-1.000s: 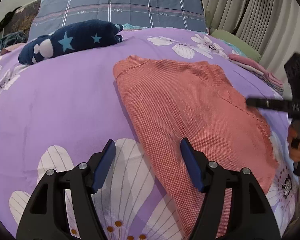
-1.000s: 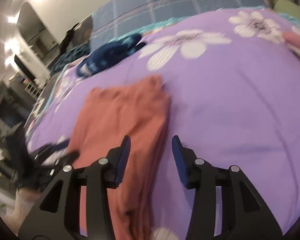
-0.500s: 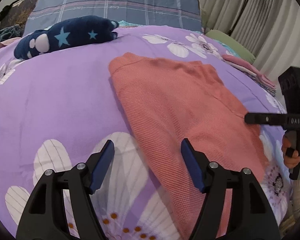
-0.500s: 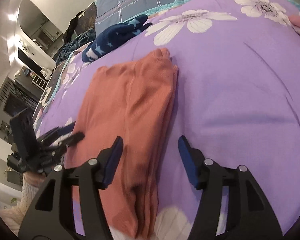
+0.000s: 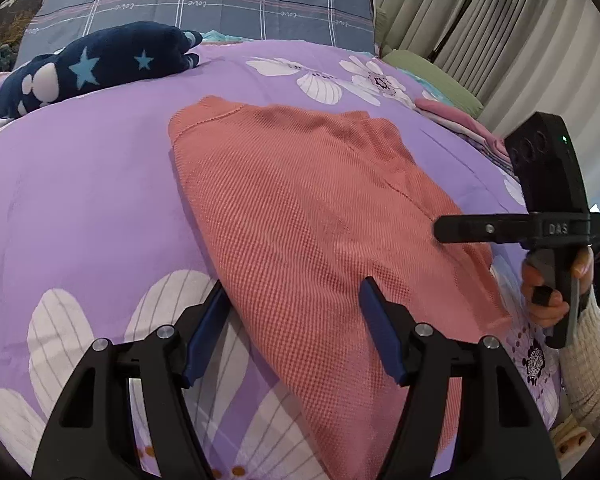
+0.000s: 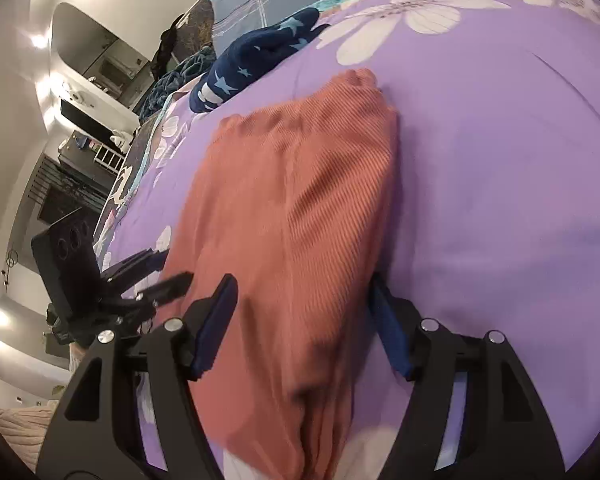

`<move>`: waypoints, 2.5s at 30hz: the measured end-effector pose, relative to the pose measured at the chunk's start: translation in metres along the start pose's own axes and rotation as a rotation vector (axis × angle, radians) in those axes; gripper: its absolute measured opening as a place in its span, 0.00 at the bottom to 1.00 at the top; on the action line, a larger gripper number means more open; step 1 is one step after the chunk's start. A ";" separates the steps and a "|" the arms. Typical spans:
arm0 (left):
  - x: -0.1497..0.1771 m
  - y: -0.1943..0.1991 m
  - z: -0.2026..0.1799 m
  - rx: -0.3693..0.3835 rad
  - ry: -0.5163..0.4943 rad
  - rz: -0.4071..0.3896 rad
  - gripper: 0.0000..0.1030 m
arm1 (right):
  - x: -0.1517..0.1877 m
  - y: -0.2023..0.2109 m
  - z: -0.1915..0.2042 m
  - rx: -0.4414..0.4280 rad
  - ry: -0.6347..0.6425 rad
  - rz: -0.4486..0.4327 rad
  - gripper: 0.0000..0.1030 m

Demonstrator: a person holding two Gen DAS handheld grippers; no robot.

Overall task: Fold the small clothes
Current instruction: 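Grasp the folded sleepsuit with both grippers from its sides, then lift the folded sleepsuit with both grippers and set it down on the sheet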

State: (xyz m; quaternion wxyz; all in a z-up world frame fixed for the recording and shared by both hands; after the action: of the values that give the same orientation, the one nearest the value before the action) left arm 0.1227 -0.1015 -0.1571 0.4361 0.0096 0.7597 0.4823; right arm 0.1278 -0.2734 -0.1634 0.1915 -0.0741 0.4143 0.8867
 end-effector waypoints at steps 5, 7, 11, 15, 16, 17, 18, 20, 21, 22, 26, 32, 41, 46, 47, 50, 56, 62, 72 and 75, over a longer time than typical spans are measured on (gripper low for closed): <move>-0.008 -0.010 0.004 0.029 0.010 0.001 0.65 | -0.009 -0.011 0.007 -0.005 0.049 0.002 0.70; -0.011 -0.014 0.005 0.041 0.012 0.000 0.65 | -0.011 -0.014 0.008 -0.003 0.063 0.001 0.70; -0.017 -0.020 0.007 0.062 0.022 -0.008 0.65 | -0.014 -0.016 0.009 -0.004 0.071 -0.006 0.70; -0.017 -0.019 0.008 0.066 0.025 -0.014 0.64 | -0.012 -0.014 0.010 0.014 0.085 -0.018 0.67; -0.017 -0.018 0.009 0.062 0.025 -0.015 0.62 | -0.012 -0.013 0.010 0.023 0.085 -0.020 0.66; -0.015 -0.016 0.009 0.056 0.029 -0.014 0.60 | -0.010 -0.010 0.008 0.028 0.080 -0.021 0.64; -0.014 -0.013 0.009 0.055 0.031 -0.014 0.57 | -0.008 -0.005 0.006 0.025 0.072 -0.018 0.63; -0.009 -0.008 0.010 0.058 0.033 -0.015 0.53 | -0.005 0.002 0.002 0.024 0.059 -0.014 0.60; -0.008 -0.006 0.011 0.063 0.038 -0.016 0.51 | -0.001 0.008 -0.002 0.017 0.053 -0.009 0.60; -0.007 -0.006 0.012 0.073 0.045 -0.017 0.51 | 0.000 0.010 -0.003 0.011 0.051 -0.003 0.60; -0.014 -0.015 0.014 0.087 0.047 -0.014 0.50 | -0.003 0.000 -0.004 -0.003 0.041 0.023 0.60; -0.030 -0.023 0.010 0.058 0.010 -0.014 0.30 | -0.024 -0.027 0.012 0.036 0.083 -0.004 0.42; -0.067 0.027 -0.023 -0.022 -0.151 -0.130 0.23 | -0.022 0.029 0.050 0.074 0.155 -0.202 0.22; -0.112 0.058 -0.046 -0.049 -0.248 -0.219 0.23 | -0.033 0.086 0.077 0.076 0.204 -0.351 0.22; -0.122 0.062 -0.050 -0.058 -0.268 -0.233 0.23 | -0.037 0.096 0.081 0.083 0.215 -0.378 0.22; -0.156 0.071 -0.062 -0.090 -0.331 -0.271 0.23 | -0.055 0.123 0.091 0.096 0.230 -0.448 0.22; -0.228 0.074 -0.072 -0.117 -0.397 -0.338 0.23 | -0.107 0.169 0.098 0.109 0.246 -0.559 0.22; -0.288 0.046 -0.068 -0.145 -0.432 -0.365 0.23 | -0.164 0.192 0.086 0.119 0.234 -0.628 0.22; -0.351 -0.030 -0.055 -0.228 -0.488 -0.318 0.23 | -0.251 0.171 0.038 0.178 0.164 -0.663 0.22; -0.362 -0.053 -0.049 -0.248 -0.490 -0.292 0.23 | -0.272 0.160 0.020 0.191 0.133 -0.663 0.22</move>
State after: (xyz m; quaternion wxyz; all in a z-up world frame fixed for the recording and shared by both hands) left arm 0.3357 -0.3229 0.0478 0.6690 -0.0369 0.5604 0.4869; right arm 0.3132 -0.4271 0.0417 0.4477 -0.2441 0.4602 0.7268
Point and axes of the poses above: each gripper's, at about its wrist camera, not at the fingertips, and y roughly against the way its jaws point, z to its left, x to its underside, the point moved 7 cm from there along -y, roughly the way its jaws point, and after that the axes turned 14 degrees about -y, right-handed, at the moved point
